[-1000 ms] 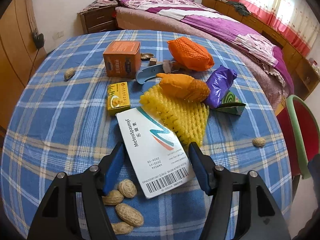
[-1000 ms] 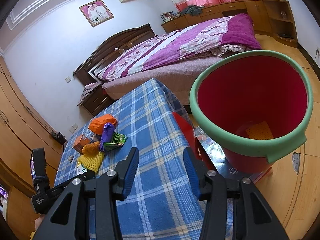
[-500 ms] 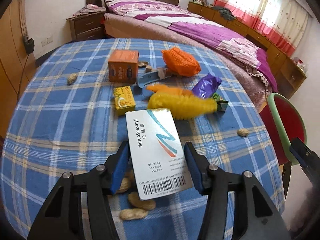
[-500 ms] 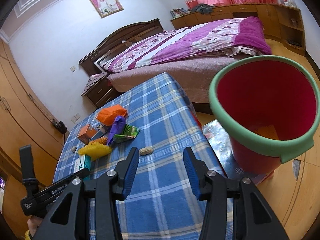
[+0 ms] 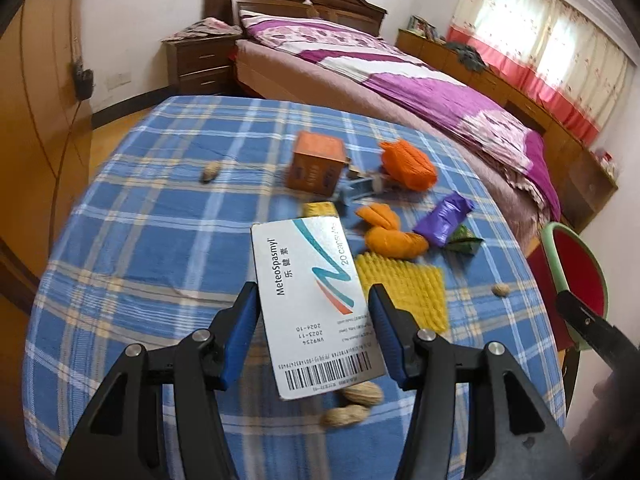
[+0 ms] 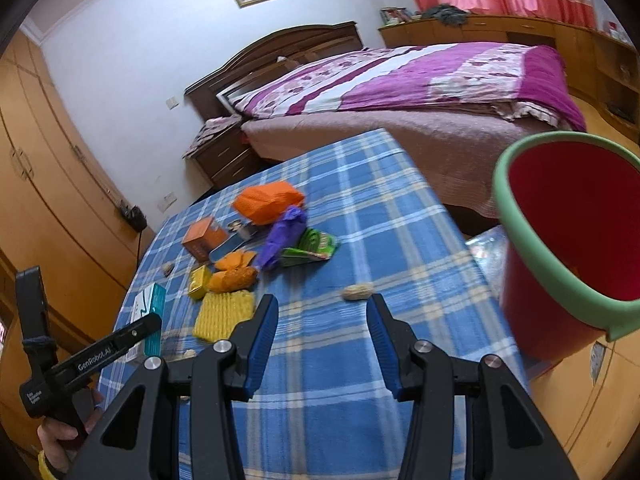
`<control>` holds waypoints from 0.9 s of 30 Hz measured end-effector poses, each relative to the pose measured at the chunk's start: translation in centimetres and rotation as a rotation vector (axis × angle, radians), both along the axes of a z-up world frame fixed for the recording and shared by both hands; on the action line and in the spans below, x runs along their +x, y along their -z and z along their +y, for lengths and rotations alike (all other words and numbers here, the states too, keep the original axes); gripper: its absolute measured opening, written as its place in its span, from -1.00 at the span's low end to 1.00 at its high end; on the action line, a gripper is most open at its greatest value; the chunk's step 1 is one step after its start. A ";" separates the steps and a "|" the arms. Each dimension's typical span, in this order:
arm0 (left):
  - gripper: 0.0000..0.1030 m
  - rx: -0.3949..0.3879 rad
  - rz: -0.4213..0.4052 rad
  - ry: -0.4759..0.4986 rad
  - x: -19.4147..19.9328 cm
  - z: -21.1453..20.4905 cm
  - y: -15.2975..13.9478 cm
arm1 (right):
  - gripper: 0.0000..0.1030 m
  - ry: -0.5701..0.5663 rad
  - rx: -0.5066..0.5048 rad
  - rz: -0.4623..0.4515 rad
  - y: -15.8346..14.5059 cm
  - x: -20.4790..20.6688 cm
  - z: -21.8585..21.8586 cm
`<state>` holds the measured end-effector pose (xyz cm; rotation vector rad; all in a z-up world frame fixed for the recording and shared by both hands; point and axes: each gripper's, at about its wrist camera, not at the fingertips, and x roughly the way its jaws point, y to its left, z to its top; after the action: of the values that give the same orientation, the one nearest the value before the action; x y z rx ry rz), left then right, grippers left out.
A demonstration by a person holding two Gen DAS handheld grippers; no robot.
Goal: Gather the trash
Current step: 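Grasp a yellow foam net with the right tool while the left tool holds the box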
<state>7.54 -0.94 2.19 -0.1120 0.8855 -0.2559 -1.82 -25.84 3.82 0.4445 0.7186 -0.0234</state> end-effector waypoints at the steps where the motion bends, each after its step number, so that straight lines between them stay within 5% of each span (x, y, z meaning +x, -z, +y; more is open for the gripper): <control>1: 0.10 -0.003 0.003 -0.010 0.1 0.4 0.1 | -0.04 -0.010 -0.002 0.002 0.0 0.3 0.4; 27: 0.10 -0.016 0.046 -0.089 1.2 4.0 2.6 | -0.05 -0.241 -0.045 0.128 3.9 6.8 9.2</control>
<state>8.70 3.09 -0.39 -0.1721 0.9217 -0.1780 4.99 -16.67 -0.13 0.3131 0.8922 0.1600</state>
